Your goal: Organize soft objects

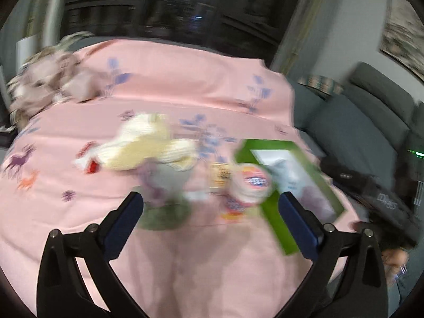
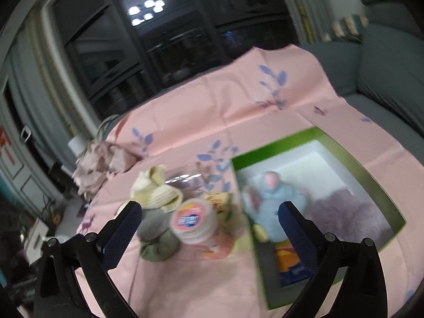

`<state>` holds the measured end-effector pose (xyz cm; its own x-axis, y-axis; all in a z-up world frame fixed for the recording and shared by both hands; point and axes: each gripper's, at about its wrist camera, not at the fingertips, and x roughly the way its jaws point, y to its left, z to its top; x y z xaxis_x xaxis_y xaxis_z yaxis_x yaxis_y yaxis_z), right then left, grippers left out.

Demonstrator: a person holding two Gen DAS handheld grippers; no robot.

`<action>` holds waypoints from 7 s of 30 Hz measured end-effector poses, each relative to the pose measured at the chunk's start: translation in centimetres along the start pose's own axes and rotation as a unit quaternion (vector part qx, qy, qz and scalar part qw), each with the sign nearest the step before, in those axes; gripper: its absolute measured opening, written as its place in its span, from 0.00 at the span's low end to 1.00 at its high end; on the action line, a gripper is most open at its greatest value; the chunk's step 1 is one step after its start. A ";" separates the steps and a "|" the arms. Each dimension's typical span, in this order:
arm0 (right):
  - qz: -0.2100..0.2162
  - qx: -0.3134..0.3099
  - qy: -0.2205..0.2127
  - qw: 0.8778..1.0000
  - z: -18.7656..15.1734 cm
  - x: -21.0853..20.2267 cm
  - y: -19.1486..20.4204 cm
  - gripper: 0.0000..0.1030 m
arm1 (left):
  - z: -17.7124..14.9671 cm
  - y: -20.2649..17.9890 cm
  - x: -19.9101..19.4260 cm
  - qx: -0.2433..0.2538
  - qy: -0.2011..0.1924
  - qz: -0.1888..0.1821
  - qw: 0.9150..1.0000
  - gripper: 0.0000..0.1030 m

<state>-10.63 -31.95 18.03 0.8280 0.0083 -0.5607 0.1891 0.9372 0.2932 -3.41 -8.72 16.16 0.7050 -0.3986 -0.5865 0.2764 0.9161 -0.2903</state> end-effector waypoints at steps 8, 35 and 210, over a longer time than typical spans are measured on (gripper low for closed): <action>0.020 -0.052 0.002 0.998 -1.0 0.5 4.8 1.00 | -2.5 6.8 1.2 -0.039 0.012 0.080 0.996 0.99; 0.053 -0.079 0.056 0.994 -4.1 3.9 10.1 1.00 | -4.0 13.7 2.8 -0.143 0.013 0.089 0.986 0.97; 0.173 0.010 0.241 0.955 -8.9 11.0 8.2 0.43 | -5.3 2.8 3.2 0.028 0.068 -0.049 0.996 0.45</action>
<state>-4.62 -21.10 7.38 0.5041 0.4804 -0.7177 -0.0375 0.8424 0.5375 -3.84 -7.61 9.46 0.5784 -0.4845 -0.6563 0.3782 0.8721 -0.3105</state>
